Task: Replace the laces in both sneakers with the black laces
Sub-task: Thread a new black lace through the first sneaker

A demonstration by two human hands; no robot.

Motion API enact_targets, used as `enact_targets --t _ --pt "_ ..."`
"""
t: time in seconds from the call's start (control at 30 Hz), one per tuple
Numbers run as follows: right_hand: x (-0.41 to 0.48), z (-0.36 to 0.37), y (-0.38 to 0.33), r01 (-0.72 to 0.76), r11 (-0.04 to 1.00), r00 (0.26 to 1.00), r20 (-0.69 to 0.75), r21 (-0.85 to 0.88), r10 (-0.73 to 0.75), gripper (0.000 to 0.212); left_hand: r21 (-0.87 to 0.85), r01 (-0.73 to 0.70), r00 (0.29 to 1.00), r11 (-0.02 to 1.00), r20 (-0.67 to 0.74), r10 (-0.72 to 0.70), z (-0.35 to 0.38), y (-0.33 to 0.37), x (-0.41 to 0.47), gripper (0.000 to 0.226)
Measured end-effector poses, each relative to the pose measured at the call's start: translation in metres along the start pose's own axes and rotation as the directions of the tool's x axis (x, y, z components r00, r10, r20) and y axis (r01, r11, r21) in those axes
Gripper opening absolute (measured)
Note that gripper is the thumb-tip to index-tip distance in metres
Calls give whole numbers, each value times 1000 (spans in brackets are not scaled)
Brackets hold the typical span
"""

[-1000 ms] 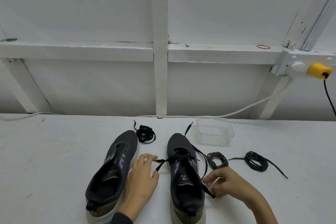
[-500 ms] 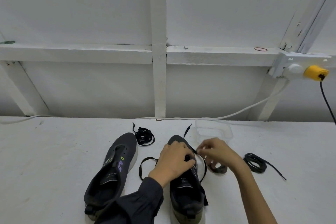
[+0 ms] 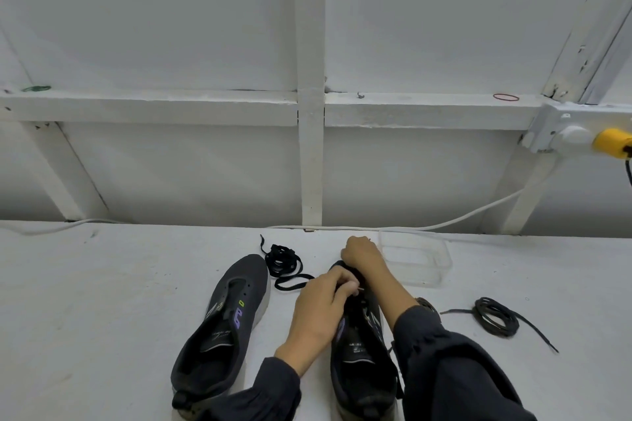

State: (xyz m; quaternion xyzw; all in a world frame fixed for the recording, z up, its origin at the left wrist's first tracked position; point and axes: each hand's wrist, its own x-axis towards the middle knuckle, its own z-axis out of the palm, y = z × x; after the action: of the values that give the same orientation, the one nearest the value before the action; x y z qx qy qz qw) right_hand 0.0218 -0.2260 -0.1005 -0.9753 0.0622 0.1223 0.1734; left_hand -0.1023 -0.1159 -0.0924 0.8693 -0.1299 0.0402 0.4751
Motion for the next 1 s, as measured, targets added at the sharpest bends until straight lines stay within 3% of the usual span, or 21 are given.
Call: enact_targets --t 0.1,0.23,0.33,0.53,0.67,0.77,0.87,1.0 --pt "4 4 0 -12 1000 999 -30 -23 11 28 -161 32 995 986 -90 -47 -6 -9 -7 11" --pt "1 5 5 27 999 993 -111 -33 -31 12 -307 62 991 950 -98 -96 -10 -19 -12 15" --pt "-1 5 12 44 997 982 -183 -68 -56 35 -308 81 991 948 -78 -110 -9 -27 -15 21" --pt "-5 4 20 109 990 974 -187 -92 -124 14 -318 107 991 942 -46 -128 -8 -23 -19 26" --pt "-7 -6 23 196 976 950 -265 91 -166 34 -358 146 983 922 -49 -175 -12 -20 -23 25" --pt "-27 -23 24 280 869 942 -289 409 -168 27 -353 166 981 921 -35 -191 -15 -15 -25 23" --pt "-65 -39 39 258 600 965 -170 757 -201 13 -331 139 990 933 37 -135 -14 -9 -28 13" --pt "-109 -45 64 198 516 935 -1 833 -356 14 -158 101 993 982 75 -90 -5 -3 -30 6"
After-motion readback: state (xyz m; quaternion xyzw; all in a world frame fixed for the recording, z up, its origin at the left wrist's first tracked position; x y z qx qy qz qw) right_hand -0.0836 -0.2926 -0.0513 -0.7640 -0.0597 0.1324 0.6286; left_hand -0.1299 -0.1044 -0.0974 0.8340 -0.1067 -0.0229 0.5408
